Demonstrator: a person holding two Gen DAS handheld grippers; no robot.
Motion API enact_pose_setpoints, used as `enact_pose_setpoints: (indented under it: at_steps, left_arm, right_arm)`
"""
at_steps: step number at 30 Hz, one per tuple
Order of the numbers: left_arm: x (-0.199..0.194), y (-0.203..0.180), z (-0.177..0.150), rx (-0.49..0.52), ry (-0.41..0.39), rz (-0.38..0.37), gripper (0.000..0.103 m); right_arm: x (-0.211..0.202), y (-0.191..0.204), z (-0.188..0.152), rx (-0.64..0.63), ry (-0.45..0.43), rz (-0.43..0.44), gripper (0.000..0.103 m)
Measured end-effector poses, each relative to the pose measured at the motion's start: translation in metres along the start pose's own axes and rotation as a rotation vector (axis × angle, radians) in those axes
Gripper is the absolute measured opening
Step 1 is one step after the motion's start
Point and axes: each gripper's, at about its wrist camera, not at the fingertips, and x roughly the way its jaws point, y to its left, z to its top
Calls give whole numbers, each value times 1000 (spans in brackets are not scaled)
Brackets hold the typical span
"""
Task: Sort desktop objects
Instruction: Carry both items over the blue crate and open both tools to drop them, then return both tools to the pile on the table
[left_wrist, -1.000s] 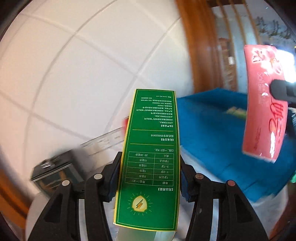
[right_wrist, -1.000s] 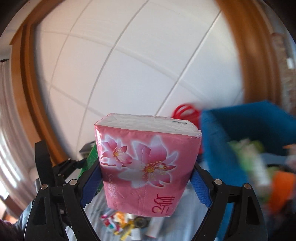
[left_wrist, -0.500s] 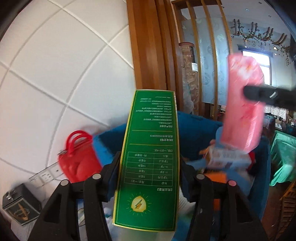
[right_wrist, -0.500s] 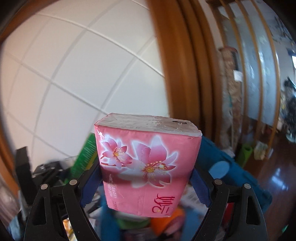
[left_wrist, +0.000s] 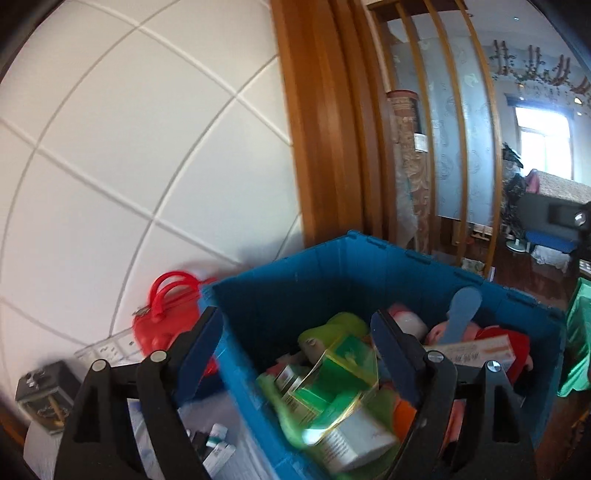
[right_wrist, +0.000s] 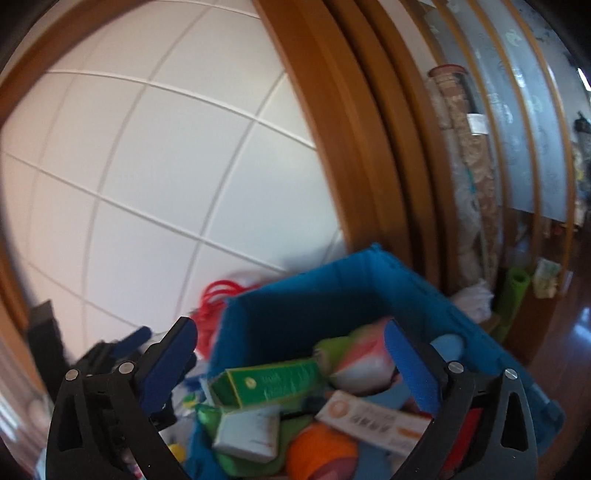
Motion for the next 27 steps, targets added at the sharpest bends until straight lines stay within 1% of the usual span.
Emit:
enact_pose_setpoints:
  at_steps: [2,3,4,6,10,12,16,18,21,22,24,27]
  left_arm:
    - [-10,14,-13,-23,0,16,83]
    - [-17,24,-21,-35,4,32,83]
    - [-24,32,-28,-44,1,49,83]
    - [-43,55,-47,-55,-1,85,83]
    - [-92,108,-86,-58,-13,210,83]
    - [-120,139,-108,-72,-3,273,83]
    - [-166,197,-145,-95,17,392,83]
    - [-185,220,-162,-113,28,419,83]
    - [-207,244,-187,-119,49,453,83]
    - [-211,252,-195,-121,58,461,83]
    - [-217,267,-212,-127,79,472,83]
    - [-218,286,-240,-140,117,469,83]
  right_arm:
    - [-8,12,-14,-3,3,38,103]
    - [-12,20,-20,0,11,60,103]
    - [-9,25,-18,2,16,71,103]
    - [-13,44,-32,-12,38,96,103]
    - [-21,87,-66,-86,42,135,103]
    - [-24,116,-86,-126,42,140,103]
    - [-15,160,-117,-167,98,194,103]
    - [-12,188,-134,-182,122,211,103]
    - [-7,217,-152,-189,152,233,103]
    - [-3,229,-162,-193,169,236,103]
    - [2,242,-176,-195,194,240,103]
    - [12,266,-200,-242,219,212,103]
